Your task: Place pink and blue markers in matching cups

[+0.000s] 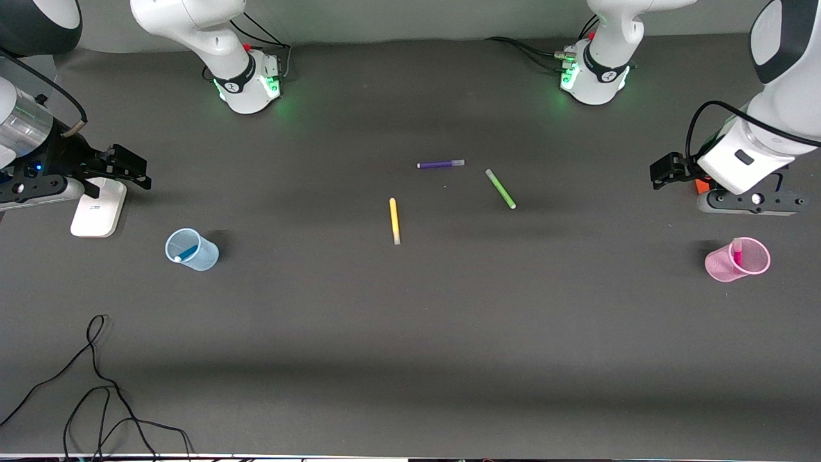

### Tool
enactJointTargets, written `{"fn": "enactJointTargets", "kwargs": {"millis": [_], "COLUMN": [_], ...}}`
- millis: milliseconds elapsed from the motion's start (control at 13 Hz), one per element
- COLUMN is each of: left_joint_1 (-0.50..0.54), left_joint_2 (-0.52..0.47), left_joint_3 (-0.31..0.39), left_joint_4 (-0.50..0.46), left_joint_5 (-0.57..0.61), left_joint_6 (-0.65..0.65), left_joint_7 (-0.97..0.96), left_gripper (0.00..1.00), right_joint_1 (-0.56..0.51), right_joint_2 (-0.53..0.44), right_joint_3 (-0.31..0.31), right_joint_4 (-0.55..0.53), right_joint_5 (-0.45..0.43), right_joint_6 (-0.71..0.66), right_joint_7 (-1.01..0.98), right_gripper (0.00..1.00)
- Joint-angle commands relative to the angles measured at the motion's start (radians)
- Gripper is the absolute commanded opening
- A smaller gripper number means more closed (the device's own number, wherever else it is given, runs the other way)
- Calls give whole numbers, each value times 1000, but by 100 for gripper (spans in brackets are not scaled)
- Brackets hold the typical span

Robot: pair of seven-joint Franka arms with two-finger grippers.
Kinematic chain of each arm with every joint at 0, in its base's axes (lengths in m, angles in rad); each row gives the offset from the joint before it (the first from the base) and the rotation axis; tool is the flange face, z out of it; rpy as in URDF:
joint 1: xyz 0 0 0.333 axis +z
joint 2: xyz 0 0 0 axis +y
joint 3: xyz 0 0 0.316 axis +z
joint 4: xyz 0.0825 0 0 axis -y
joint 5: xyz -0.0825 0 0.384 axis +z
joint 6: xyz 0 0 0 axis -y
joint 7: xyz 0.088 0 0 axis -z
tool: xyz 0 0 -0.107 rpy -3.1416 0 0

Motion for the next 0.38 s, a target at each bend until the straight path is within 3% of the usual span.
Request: {"fn": "enactJointTargets", "kwargs": {"millis": [0, 154, 308], "left_joint_1": [1, 1, 3], "left_joint_2": [34, 108, 111], "left_joint_3": [-2, -2, -2], "left_joint_4": [56, 183, 185], "left_joint_5": [8, 6, 8], "left_joint_6": [49, -39, -50], "left_joint_7": [71, 66, 71], "left_gripper": [99, 99, 100], "right_joint_1": [0, 0, 2], "right_joint_2": [18, 21, 30], "right_joint_3": [2, 2, 2], "right_joint_4": [21, 21, 24], "right_joint_5": [11, 11, 7], "right_joint_6": [-16, -16, -15], "right_joint_7": [-1, -1, -3], "right_gripper": [100, 100, 100]}}
